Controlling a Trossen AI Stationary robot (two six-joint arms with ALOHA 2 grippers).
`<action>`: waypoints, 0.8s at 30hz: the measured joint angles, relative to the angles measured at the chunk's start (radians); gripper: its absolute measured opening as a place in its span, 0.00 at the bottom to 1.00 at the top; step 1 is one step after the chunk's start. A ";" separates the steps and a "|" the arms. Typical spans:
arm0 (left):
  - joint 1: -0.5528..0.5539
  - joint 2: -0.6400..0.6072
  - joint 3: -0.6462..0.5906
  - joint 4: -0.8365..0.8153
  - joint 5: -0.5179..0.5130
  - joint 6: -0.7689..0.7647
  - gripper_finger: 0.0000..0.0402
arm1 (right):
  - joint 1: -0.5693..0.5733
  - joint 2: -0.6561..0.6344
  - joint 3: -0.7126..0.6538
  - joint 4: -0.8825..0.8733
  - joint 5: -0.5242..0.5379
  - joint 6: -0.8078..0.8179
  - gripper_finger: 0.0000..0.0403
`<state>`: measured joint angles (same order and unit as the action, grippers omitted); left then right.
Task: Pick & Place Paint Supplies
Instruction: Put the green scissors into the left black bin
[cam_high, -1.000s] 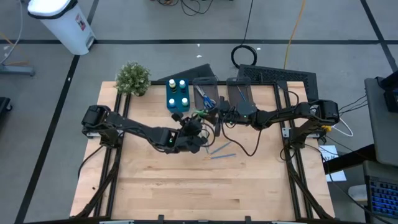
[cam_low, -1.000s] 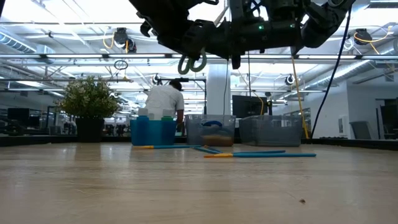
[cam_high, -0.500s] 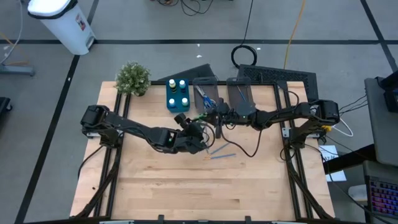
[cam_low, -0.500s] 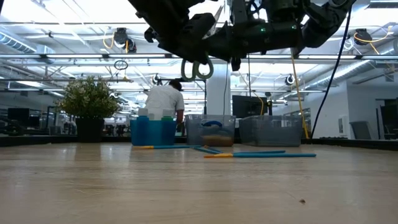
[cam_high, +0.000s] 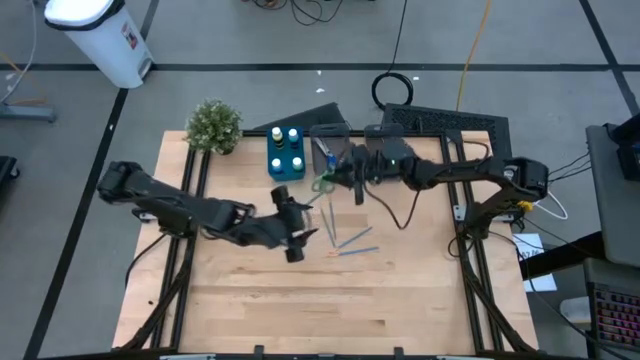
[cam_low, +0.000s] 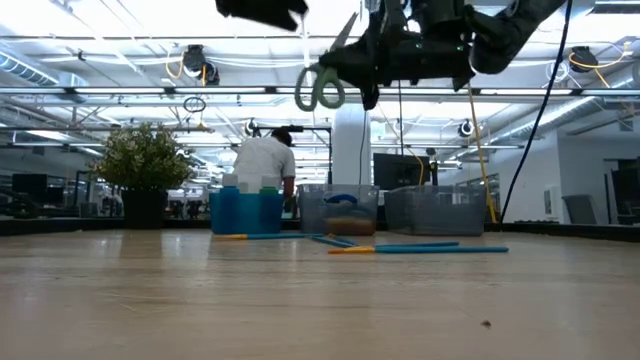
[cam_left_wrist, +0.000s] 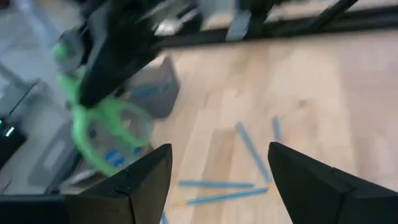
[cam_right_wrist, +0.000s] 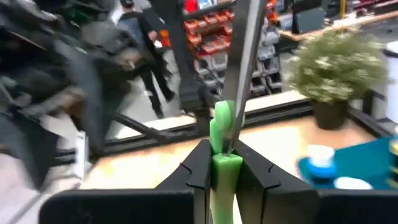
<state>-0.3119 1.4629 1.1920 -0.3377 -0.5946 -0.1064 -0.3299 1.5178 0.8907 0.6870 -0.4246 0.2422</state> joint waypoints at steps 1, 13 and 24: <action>-0.003 -0.033 -0.030 0.025 0.009 0.017 0.68 | -0.021 -0.002 0.015 -0.041 -0.002 -0.017 0.07; 0.113 -0.367 -0.508 0.522 0.213 0.097 0.69 | -0.290 0.129 0.289 -0.556 -0.086 -0.283 0.07; 0.199 -0.419 -0.606 0.545 0.226 0.041 0.69 | -0.354 0.310 0.348 -0.626 -0.209 -0.355 0.08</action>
<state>-0.1134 1.0442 0.5862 0.2072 -0.3685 -0.0659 -0.6834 1.8279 1.2388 0.0609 -0.6340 -0.1128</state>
